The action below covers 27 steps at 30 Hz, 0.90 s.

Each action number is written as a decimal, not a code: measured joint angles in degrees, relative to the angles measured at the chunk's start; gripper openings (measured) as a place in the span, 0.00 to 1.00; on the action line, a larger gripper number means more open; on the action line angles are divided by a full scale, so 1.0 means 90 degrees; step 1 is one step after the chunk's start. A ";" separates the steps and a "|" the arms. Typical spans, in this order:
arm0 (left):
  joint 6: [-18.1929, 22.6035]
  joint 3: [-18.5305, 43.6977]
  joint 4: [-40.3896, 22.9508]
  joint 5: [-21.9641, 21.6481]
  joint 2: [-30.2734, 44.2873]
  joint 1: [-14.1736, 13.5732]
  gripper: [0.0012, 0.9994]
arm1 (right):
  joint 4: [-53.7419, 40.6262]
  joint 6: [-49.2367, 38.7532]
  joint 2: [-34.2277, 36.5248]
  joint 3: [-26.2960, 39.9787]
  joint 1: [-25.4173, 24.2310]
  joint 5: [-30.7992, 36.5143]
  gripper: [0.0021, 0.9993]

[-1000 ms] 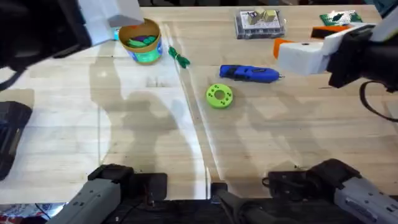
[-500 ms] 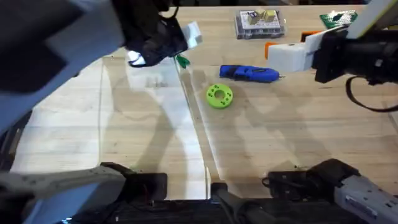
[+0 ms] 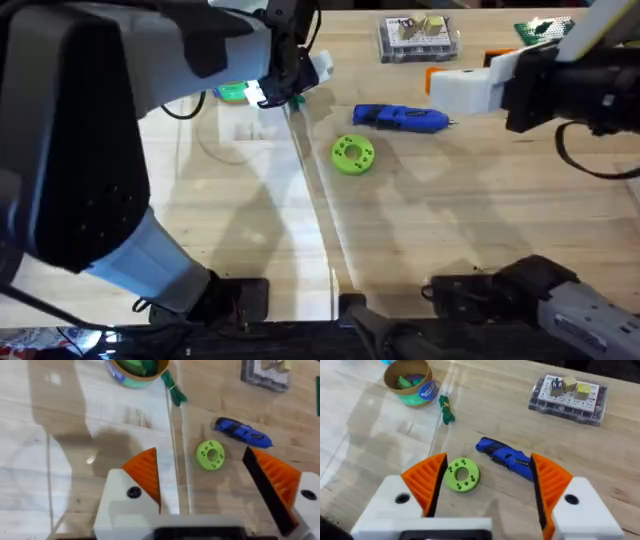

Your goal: Pick up the gripper from the table and insert it into the empty holder that is missing its gripper. Then pick up a screw, insert it into the mounting hole, and use the screwdriver to tighten it. Finally, clean up the table by picking up the vegetable and placing it into the bucket.

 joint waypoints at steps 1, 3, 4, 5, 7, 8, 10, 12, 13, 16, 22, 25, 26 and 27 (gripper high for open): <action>0.0000 0.0000 0.0022 -0.0081 0.0019 0.0000 1.00 | -0.0004 0.0000 0.0000 0.0000 0.0000 0.0000 0.97; 0.0000 0.0000 0.0062 -0.0265 0.0024 0.0000 1.00 | -0.0002 0.0000 0.0000 0.0000 0.0000 0.0002 0.97; 0.0000 0.0000 0.0062 -0.0378 0.0024 0.0000 0.99 | -0.0003 0.0000 0.0000 0.0000 0.0000 0.0002 0.97; 0.0000 0.0000 0.0058 -0.0478 0.0024 0.0000 0.99 | -0.0002 0.0000 0.0000 0.0000 0.0000 0.0001 0.97; 0.0000 0.0000 0.0064 -0.0630 0.0026 0.0003 0.99 | -0.0004 0.0000 0.0000 0.0000 0.0000 0.0002 0.97; 0.0000 0.0000 0.0081 -0.0684 0.0025 0.0006 0.99 | -0.0004 0.0000 0.0000 0.0000 0.0000 0.0002 0.97; 0.0000 0.0000 0.0118 -0.0777 0.0030 0.0007 0.99 | -0.0004 -0.0001 0.0000 0.0000 0.0000 0.0002 0.97; 0.0000 0.0000 0.0133 -0.0813 0.0044 0.0007 0.99 | -0.0002 0.0000 0.0000 0.0000 0.0000 0.0002 0.97; 0.0000 0.0000 0.0153 -0.0826 0.0061 0.0007 0.99 | -0.0003 0.0000 0.0000 0.0000 0.0000 0.0002 0.97; 0.0000 0.0000 0.0323 -0.0860 0.0164 0.0007 0.97 | -0.0002 0.0000 0.0000 0.0000 0.0000 0.0002 0.97; 0.0000 0.0000 0.0361 -0.0905 0.0293 0.0007 0.94 | 0.0093 0.0000 0.0000 0.0000 0.0000 0.0002 0.97; -0.0007 0.0000 0.0356 -0.0932 0.0297 0.0007 0.90 | 0.0140 0.0000 0.0000 0.0000 0.0000 0.0002 0.97; -0.0002 0.0000 0.0358 -0.0936 0.0298 0.0007 0.89 | 0.0155 0.0000 0.0000 0.0000 0.0000 0.0002 0.97; -0.0003 0.0000 0.0358 -0.0941 0.0298 0.0007 0.87 | 0.0167 0.0000 -0.0001 0.0000 0.0000 0.0002 0.97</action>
